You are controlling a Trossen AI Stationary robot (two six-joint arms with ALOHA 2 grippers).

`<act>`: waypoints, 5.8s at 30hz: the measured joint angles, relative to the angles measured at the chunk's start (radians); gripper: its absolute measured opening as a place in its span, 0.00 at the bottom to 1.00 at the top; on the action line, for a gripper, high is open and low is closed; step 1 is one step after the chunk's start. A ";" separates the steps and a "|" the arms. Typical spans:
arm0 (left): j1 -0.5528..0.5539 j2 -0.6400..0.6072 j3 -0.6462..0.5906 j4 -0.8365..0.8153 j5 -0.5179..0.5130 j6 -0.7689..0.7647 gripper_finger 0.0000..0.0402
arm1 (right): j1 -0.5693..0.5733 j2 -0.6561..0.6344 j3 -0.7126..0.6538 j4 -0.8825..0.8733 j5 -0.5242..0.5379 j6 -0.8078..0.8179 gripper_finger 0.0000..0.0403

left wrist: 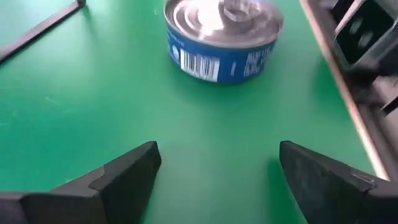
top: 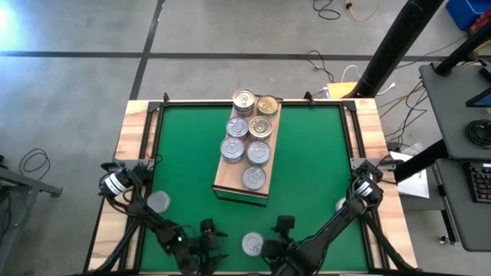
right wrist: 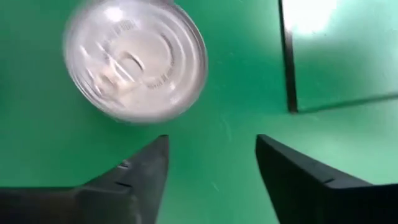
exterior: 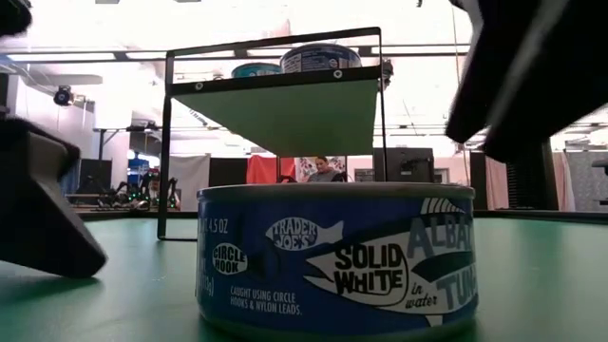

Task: Stack canned seafood by type on shelf
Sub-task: Stack the blue tuna can on top of the other blue can on the shelf

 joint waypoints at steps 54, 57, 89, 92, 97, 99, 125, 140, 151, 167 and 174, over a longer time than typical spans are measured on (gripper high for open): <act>0.095 0.246 0.141 0.459 -0.177 0.249 0.77 | -0.025 -0.003 -0.635 1.406 0.354 -0.232 0.88; 0.062 0.197 0.125 0.402 -0.123 0.232 0.77 | -0.001 -0.015 -0.632 1.416 0.325 -0.257 0.88; 0.212 -0.789 -0.164 0.050 0.106 0.855 0.77 | -0.299 -0.699 -0.642 0.984 -0.064 -0.740 0.88; 0.212 -0.839 -0.194 0.052 0.106 0.866 0.77 | -0.314 -0.775 -0.694 1.006 -0.104 -0.777 0.88; 0.223 -0.905 -0.231 0.048 0.115 0.899 0.77 | -0.337 -0.909 -0.840 1.112 -0.106 -0.809 0.88; 0.267 -0.919 -0.231 0.047 0.191 0.918 0.77 | -0.366 -0.942 -0.879 1.143 -0.131 -0.799 0.88; 0.723 -0.717 0.007 -0.124 0.651 1.004 0.77 | -0.493 -0.777 -0.880 1.155 -0.183 -0.781 0.88; 0.735 -0.546 0.124 -0.156 0.552 1.070 0.77 | -0.487 -0.770 -0.871 1.122 -0.197 -0.780 0.90; 0.736 -0.576 0.131 -0.194 0.486 1.083 0.77 | -0.462 -0.785 -0.872 1.090 -0.204 -0.830 0.90; 0.736 -0.577 0.131 -0.235 0.461 1.087 0.77 | -0.462 -0.786 -0.838 1.053 -0.145 -0.875 0.90; 0.736 -0.577 0.131 -0.216 0.461 1.098 0.77 | -0.464 -0.780 -0.837 1.033 -0.135 -0.916 0.90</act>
